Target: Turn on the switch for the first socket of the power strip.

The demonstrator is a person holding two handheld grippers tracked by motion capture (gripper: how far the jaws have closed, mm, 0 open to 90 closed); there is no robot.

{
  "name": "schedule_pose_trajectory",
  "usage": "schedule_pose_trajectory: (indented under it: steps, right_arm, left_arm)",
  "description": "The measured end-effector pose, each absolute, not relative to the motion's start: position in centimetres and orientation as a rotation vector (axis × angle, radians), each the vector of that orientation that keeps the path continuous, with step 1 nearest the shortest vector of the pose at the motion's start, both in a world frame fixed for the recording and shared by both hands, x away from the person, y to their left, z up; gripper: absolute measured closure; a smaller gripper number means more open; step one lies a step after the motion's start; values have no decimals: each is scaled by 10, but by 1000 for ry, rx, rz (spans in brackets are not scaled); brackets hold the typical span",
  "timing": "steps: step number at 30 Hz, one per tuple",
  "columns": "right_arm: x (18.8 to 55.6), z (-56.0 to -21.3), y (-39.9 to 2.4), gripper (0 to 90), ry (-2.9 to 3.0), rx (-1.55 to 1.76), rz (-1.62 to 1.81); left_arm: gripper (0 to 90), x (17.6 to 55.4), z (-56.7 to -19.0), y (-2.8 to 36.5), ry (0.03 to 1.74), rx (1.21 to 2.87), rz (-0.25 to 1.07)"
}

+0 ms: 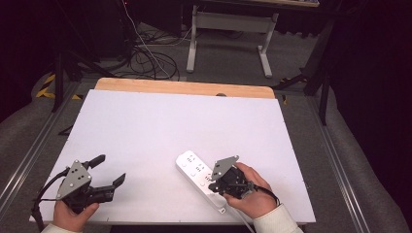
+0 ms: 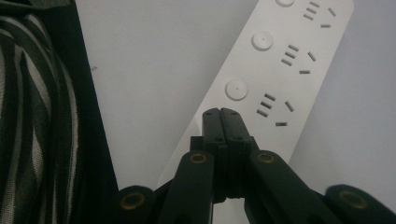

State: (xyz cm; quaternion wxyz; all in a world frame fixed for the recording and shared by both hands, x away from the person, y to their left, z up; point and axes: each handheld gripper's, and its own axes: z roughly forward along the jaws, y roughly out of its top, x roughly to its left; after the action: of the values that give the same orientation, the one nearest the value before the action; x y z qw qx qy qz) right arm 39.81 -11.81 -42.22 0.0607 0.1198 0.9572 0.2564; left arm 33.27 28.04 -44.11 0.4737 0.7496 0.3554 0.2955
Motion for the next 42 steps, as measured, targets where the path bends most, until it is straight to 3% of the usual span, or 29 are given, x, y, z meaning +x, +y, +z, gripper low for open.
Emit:
schedule_pose_trajectory:
  steps: [42]
  right_arm:
    - [400, -436, -110, 900, 2954, 412, 692]
  left_arm:
    - [156, 333, -442, 280, 879, 1832, 722]
